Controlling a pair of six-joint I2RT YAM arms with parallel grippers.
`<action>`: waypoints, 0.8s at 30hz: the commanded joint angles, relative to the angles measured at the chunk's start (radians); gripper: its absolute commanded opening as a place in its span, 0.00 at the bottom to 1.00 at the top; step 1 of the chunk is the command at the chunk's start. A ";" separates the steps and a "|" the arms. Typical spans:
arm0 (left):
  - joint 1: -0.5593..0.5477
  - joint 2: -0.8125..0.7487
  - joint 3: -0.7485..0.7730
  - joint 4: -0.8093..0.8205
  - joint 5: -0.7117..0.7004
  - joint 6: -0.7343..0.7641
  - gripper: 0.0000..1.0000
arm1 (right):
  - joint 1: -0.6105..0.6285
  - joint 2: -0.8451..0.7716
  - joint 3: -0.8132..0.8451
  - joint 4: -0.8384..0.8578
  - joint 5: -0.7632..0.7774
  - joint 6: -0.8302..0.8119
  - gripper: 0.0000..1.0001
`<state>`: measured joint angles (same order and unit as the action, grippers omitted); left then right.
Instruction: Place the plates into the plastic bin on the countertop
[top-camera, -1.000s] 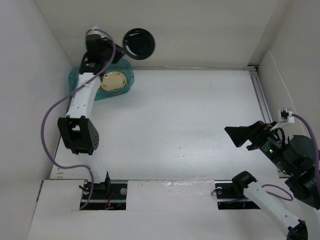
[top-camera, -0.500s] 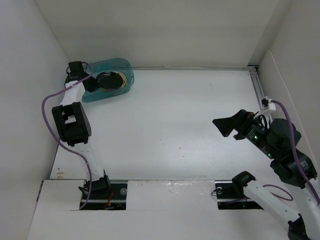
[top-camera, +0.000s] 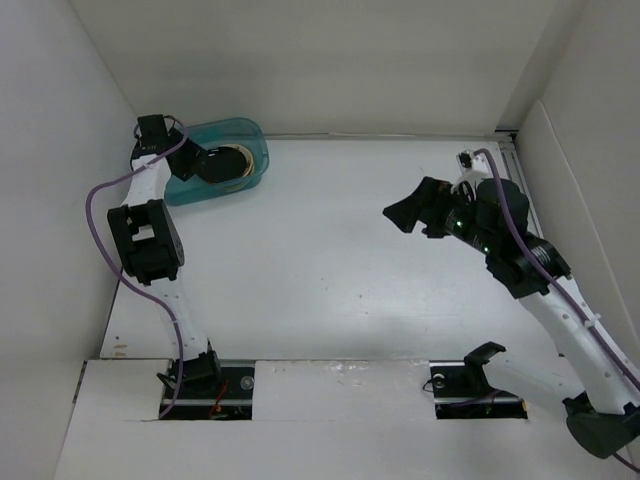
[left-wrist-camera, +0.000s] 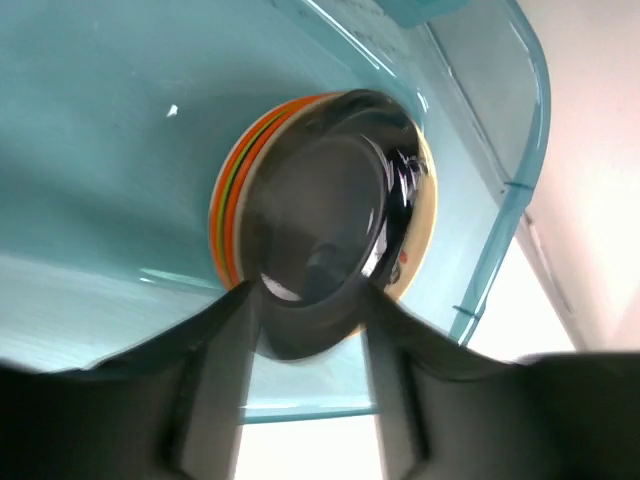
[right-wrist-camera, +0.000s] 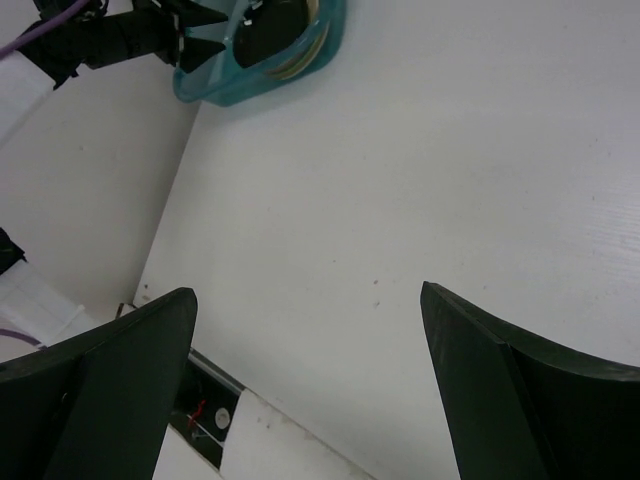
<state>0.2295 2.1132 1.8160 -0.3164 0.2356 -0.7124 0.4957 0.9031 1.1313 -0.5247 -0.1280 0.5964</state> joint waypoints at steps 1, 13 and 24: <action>-0.007 -0.007 0.028 0.013 0.028 0.007 0.51 | -0.008 0.080 0.088 0.118 -0.035 -0.035 0.99; -0.116 -0.298 0.091 -0.114 -0.108 0.116 1.00 | 0.012 0.105 0.214 -0.035 0.171 -0.084 0.99; -0.137 -0.921 -0.294 -0.200 -0.177 0.264 1.00 | 0.044 -0.072 0.337 -0.285 0.401 -0.116 0.99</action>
<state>0.0830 1.2690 1.6234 -0.4587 0.0921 -0.5358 0.5316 0.8764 1.4220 -0.7277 0.1993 0.5003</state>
